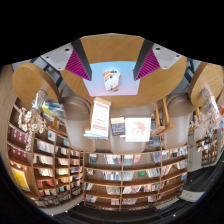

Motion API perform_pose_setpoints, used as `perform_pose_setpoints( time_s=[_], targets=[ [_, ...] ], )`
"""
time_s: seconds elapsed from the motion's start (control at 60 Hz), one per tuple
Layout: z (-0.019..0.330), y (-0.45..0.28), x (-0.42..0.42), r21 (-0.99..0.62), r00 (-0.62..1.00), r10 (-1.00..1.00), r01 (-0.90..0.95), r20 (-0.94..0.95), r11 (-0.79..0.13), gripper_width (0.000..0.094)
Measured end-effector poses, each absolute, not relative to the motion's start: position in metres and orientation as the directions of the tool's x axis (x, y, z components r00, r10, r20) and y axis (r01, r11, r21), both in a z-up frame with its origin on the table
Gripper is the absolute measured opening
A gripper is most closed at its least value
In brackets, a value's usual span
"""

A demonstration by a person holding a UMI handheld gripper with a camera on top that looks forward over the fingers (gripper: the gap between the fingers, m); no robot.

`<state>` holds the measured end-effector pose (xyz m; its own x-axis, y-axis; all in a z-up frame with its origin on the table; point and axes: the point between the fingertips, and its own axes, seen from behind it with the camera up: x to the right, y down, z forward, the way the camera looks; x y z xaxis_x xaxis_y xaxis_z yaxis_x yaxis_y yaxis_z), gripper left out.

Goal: Arrange mouse

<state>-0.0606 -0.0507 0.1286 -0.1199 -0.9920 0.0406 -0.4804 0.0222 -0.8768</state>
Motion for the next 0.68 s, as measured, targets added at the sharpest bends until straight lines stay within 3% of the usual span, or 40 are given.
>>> perform_pose_setpoints(
  time_s=[0.117, 0.233, 0.517, 0.683],
  targets=[
    [0.149, -0.033, -0.134, -0.890, -0.115, -0.992, -0.455, 0.061, -0.002, 0.0859],
    [0.148, -0.013, -0.198, -0.895, -0.085, -0.994, -0.445, 0.068, -0.023, 0.0859],
    [0.095, 0.018, -0.287, -0.858, -0.024, -0.997, -0.511, 0.072, -0.050, 0.0853],
    [0.094, 0.016, -0.300, -0.861, -0.032, -0.995, -0.505, 0.091, -0.063, 0.0856]
  ],
)
